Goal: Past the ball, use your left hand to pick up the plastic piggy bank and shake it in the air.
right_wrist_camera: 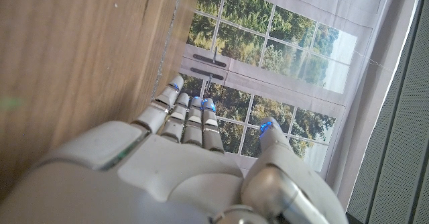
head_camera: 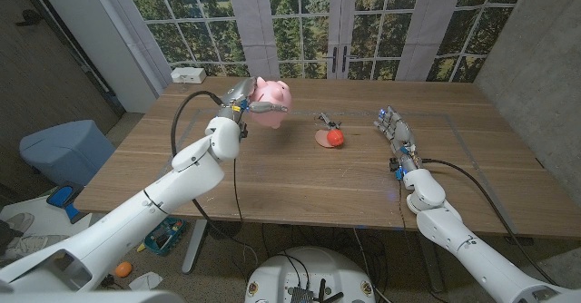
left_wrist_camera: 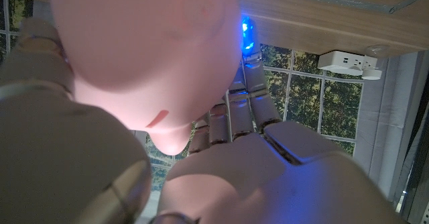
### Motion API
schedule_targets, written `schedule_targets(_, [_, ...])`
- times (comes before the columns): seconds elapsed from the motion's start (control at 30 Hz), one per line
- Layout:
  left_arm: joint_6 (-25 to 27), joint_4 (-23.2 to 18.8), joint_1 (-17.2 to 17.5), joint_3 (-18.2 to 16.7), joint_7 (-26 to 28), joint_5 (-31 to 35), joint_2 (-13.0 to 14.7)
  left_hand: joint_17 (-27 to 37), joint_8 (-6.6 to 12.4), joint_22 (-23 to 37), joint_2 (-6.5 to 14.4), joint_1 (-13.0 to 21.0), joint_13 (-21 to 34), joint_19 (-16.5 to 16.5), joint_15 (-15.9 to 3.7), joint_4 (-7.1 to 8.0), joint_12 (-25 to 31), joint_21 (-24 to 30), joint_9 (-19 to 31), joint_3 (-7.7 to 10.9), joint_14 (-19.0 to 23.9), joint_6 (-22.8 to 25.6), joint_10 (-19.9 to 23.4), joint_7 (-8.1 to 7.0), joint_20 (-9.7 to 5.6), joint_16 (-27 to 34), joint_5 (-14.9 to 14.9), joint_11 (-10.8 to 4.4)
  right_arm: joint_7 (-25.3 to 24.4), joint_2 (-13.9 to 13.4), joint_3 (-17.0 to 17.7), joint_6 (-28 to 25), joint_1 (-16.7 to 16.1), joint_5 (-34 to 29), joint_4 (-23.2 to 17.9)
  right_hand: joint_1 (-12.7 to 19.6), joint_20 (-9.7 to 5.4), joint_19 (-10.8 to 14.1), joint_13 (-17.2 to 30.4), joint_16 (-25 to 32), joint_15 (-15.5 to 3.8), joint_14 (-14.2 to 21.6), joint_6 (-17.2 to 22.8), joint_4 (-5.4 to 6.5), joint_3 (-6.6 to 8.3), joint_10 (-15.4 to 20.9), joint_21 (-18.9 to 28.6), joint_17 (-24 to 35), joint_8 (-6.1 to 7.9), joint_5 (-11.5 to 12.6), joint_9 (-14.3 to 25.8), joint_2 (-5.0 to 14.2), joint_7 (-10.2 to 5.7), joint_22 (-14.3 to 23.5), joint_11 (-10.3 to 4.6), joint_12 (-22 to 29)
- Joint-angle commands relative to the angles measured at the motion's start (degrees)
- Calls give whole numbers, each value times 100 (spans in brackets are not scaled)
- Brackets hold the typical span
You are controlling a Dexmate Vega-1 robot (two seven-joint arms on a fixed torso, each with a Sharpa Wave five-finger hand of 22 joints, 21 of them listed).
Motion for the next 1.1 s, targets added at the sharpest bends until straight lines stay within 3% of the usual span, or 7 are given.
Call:
schedule_targets(0.03, [425, -134, -276, 228, -340, -155, 231, 32, 56, 12, 2343, 2375, 262, -698, -2801, -21, 18, 57, 180, 472, 2167, 2747, 2501, -1386, -1324, 32, 49, -2452, -18, 0, -5, 1, -1, -12, -10, -9, 19, 18, 14, 21, 6, 3, 43, -41, 18, 40, -1, -1, 9, 3, 13, -25, 6, 20, -5, 13])
schedule_targets(0.33, [-85, -35, -24, 75, 317, -202, 168, 30, 51, 11, 2346, 2379, 283, -710, -2800, -19, 13, 75, 179, 478, 2174, 2744, 2513, -1376, -1321, 21, 49, -2452, -13, -12, -9, 9, -9, -25, -21, -9, 16, 14, 13, 20, 4, -1, 39, -43, 20, 37, -2, -3, 7, 3, 13, -24, 3, 20, -6, 12])
schedule_targets(0.53, [-793, 179, 292, -103, 1146, -130, -14, 36, 47, 11, 2343, 2381, 290, -717, -2800, -19, 3, 88, 177, 481, 2179, 2743, 2512, -1378, -1319, 19, 48, -2451, -10, -8, -5, 22, -12, -19, -21, -9, 19, 13, 13, 21, 4, 1, 44, -44, 21, 49, -3, -5, 9, 3, 13, -24, 5, 20, -1, 17])
schedule_targets(0.93, [-2385, 969, 683, -343, 3018, 237, -677, 38, 47, 11, 2345, 2371, 287, -732, -2801, -10, -22, 116, 183, 482, 2195, 2753, 2532, -1404, -1313, 9, 42, -2454, 20, -5, 0, 30, -6, 7, 11, -13, 16, 11, 13, 23, 1, 2, 43, -45, 22, 34, -3, -7, 9, 3, 13, -24, 1, 20, 11, 11])
schedule_targets(1.1, [-2756, 1186, 728, -396, 3408, 367, -873, 41, 42, 11, 2342, 2366, 293, -739, -2801, -9, -26, 125, 179, 482, 2194, 2751, 2541, -1419, -1313, 4, 39, -2455, 42, 11, 6, 36, -2, 45, 33, -15, 18, 12, 13, 21, -12, -5, 40, -45, 22, 41, -2, -8, 8, 3, 13, -25, 7, 20, 1, 14])
